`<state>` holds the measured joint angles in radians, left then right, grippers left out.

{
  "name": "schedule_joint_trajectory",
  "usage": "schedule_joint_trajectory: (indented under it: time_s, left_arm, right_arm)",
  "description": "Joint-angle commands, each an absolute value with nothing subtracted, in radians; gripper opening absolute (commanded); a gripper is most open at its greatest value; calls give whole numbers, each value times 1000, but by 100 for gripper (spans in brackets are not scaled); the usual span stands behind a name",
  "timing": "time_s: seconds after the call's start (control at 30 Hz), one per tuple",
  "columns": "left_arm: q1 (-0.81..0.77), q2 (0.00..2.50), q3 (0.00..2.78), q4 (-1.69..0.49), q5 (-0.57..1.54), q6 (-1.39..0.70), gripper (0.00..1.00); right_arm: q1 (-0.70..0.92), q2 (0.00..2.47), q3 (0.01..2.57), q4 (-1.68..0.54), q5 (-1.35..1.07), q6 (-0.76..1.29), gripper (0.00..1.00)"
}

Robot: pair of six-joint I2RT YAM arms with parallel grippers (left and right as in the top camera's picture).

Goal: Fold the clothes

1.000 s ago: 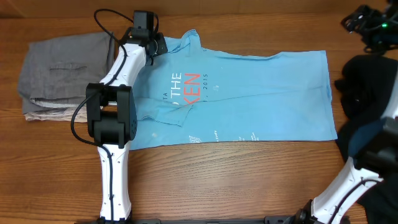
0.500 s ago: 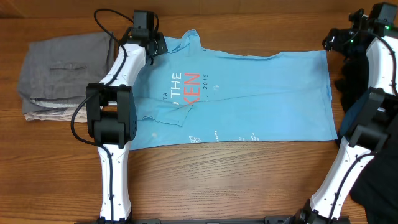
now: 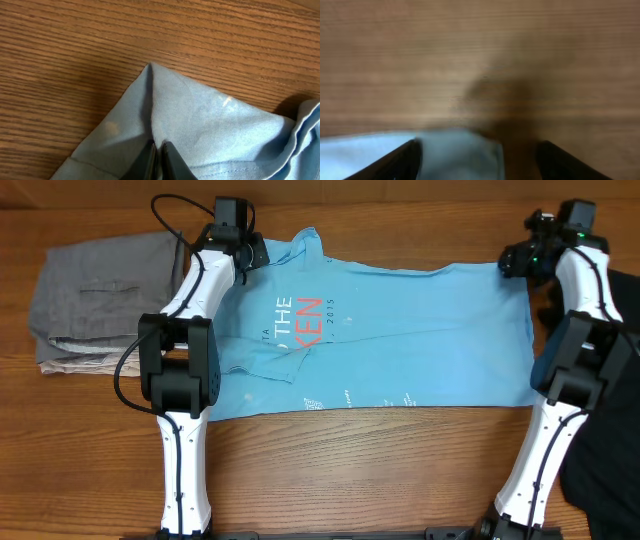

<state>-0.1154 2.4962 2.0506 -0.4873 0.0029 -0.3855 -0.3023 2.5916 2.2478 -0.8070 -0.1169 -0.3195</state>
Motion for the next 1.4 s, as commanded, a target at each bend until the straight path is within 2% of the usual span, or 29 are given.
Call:
schedule_joint_trajectory:
  time_s: [0.0,0.1,0.37,0.47,0.5,0.57,0.67,0.9,0.93,1.37]
  left_arm:
    - [-110,2451,2079,-489,-11,-380,10]
    - [-110,2451,2079,-489,-11,-365,10]
    - [-110,2451,2079,-490,-11,-343,10]
    - [-110,2451,2079,-491,-11,-343,10]
    - [-110,2451,2079,-490,-11,-343,9]
    - [-110,2451,2079,-490,-11,-343,7]
    - [-110,2451,2079,-490,-11,-343,4]
    - [-110,2451,2086,-489,-10,-313,4]
    - [-110,2451,2091,-498,-10,-314,4]
    - [-110,2390,2099,-539,-7,-313,4]
  right_arm:
    - [-280,2625,2245,-792,-70,-348,79]
    - [-270,2625,2245,-780,-72,-344,71]
    - [-264,2625,2245,-802,-66,-309,70]
    - [-271,2625,2245,-821,-68,-297,63]
    - [-272,2625,2245,-821,-68,-285,59]
    - [-272,2625,2245,-822,-68,-284,41]
    - [-272,2625,2245,-824,-68,-284,24]
    - [-267,2624,2256,-821,-68,-274,9]
    - [-268,2624,2260,-822,-68,-260,4]
    - [-266,2596,2293,-848,-72,-180,4]
